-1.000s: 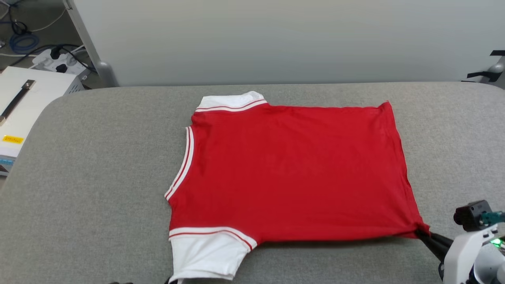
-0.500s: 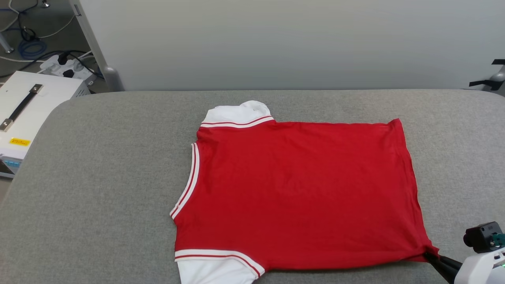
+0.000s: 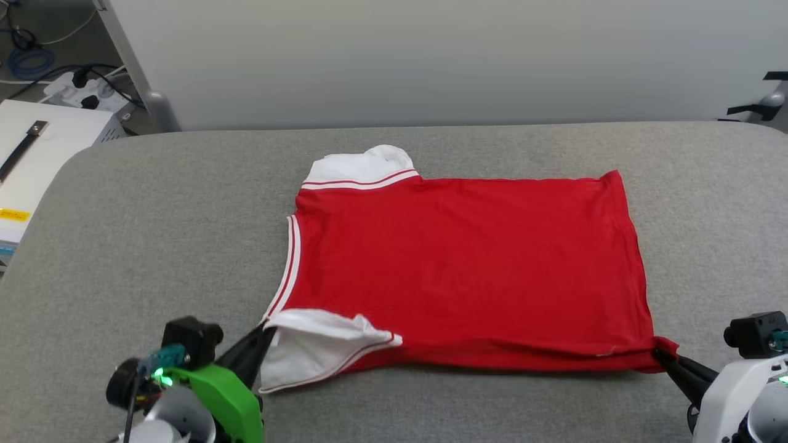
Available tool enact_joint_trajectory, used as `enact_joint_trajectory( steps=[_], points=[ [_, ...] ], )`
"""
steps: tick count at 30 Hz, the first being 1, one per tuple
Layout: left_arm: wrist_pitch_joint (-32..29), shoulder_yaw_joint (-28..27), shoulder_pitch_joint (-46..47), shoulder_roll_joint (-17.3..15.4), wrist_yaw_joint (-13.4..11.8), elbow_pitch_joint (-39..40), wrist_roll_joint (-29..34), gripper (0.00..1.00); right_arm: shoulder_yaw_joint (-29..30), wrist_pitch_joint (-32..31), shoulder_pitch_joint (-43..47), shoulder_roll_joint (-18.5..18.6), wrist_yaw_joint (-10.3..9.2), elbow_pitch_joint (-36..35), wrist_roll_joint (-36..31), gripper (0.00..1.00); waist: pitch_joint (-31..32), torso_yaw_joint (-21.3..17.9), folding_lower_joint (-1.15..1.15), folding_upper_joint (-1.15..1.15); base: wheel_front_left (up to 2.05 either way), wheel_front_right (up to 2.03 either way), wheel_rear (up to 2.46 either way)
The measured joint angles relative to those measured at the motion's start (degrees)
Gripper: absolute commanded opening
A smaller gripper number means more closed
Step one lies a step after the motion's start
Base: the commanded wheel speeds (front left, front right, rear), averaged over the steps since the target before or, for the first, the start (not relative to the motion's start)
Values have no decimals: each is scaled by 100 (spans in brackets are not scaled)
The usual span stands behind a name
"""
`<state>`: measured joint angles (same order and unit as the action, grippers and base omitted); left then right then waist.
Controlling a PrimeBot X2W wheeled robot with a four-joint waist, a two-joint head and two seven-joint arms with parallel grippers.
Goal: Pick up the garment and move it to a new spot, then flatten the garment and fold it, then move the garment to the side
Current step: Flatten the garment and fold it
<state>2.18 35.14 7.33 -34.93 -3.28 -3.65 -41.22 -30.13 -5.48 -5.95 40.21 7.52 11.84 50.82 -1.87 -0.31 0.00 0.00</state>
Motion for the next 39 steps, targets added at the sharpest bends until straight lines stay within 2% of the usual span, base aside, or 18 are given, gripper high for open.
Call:
enact_joint_trajectory(
  steps=[8, 17, 28, 39],
  points=[
    [-454, 105, 1254, -90, 493, -455, 256, 0, 248, -194, -254, -178, 0, -163, -170, 0, -319, -115, 0, 0, 0, 0, 0],
    [-710, 330, 2399, -2, 918, -1533, 391, 0, 350, -467, -1131, -432, 0, 15, -236, 0, -903, -220, 1, 0, 0, 0, 0],
    [-513, 781, 3204, 297, 1056, -2743, 379, 0, -8, -592, -2296, -639, 0, 858, -344, 0, -1597, -332, 1, 0, 0, 0, 0],
    [-62, 1440, 3661, 463, 1060, -3476, -9, 0, -631, -553, -3021, -770, 0, 1708, -377, 0, -1854, -329, 1, 0, 0, 0, 0]
  ],
)
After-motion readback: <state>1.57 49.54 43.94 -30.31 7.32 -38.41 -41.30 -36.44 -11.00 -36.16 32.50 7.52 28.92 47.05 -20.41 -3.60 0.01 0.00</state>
